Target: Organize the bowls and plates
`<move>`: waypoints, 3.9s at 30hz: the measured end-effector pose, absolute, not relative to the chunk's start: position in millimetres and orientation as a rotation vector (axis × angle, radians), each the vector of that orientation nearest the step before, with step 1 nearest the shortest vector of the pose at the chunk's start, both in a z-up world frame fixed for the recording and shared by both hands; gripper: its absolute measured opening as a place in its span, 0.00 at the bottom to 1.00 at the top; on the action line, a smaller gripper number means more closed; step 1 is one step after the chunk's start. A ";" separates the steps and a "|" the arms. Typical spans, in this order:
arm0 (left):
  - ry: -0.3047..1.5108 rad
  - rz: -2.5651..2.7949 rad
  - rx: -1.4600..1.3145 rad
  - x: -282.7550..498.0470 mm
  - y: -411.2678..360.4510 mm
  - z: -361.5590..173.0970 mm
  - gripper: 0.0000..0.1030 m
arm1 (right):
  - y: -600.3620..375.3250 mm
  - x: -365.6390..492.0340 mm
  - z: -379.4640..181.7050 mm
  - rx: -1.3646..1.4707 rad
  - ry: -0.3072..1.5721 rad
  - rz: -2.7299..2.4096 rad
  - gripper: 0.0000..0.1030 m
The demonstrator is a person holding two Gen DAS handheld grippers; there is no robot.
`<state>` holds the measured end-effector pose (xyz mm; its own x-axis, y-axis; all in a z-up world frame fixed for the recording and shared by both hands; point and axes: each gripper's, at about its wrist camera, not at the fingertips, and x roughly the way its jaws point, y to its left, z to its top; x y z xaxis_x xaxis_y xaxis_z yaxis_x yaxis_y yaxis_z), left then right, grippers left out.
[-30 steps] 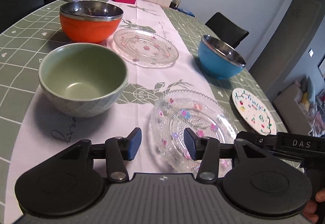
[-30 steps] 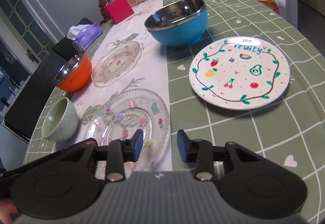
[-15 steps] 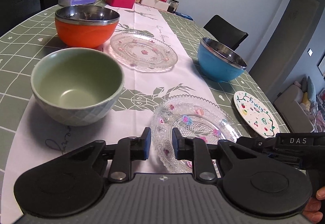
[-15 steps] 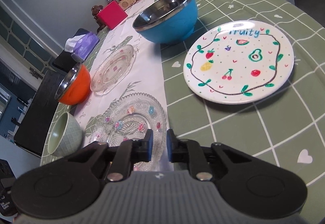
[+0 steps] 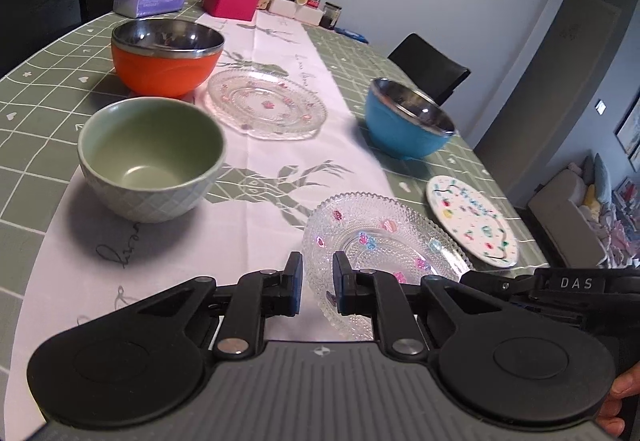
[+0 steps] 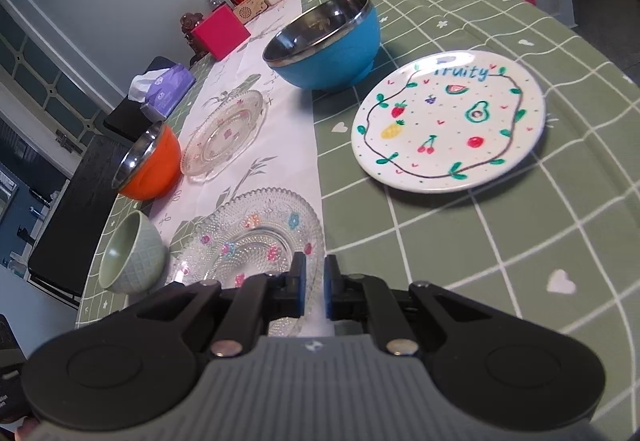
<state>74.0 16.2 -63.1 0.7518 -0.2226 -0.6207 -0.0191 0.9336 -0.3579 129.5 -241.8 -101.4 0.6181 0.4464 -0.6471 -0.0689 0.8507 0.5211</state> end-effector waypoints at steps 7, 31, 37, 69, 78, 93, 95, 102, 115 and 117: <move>0.723 -0.197 -0.392 48.7 -15.4 -58.1 0.16 | -272.5 84.3 -85.8 0.436 0.812 0.262 0.07; 0.800 -0.334 -0.404 41.1 -64.6 -88.0 0.16 | -319.4 66.1 -107.0 0.392 0.829 0.082 0.09; 0.816 -0.330 -0.375 40.9 -65.7 -89.0 0.16 | -316.2 65.7 -108.9 0.379 0.838 0.087 0.11; 0.897 -0.328 -0.204 91.3 -59.4 -31.2 0.38 | -302.6 87.9 -58.3 0.219 0.713 0.091 0.89; 1.013 -0.436 -0.160 173.4 -78.8 -15.3 0.38 | -307.4 167.1 -60.6 0.223 0.866 0.075 0.87; 1.021 -0.412 -0.188 260.7 -92.8 -57.3 0.33 | -343.8 229.4 -89.2 0.457 0.993 0.015 0.48; 1.017 -0.397 -0.201 266.6 -92.0 -62.2 0.29 | -346.4 230.3 -90.6 0.485 0.997 0.028 0.44; 1.053 -0.395 -0.229 273.1 -96.2 -73.9 0.26 | -348.3 230.8 -93.7 0.521 1.007 0.040 0.38; 1.045 -0.367 -0.235 273.2 -100.7 -76.2 0.26 | -358.7 230.0 -100.3 0.565 1.003 0.019 0.16; 1.038 -0.361 -0.224 271.5 -101.9 -76.2 0.24 | -359.6 229.0 -101.1 0.565 1.003 0.018 0.12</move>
<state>271.5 -101.9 -76.2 0.4572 -0.3943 -0.7972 0.1853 0.9189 -0.3482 229.0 -359.6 -101.1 0.5499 0.2672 -0.7913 0.2394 0.8573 0.4558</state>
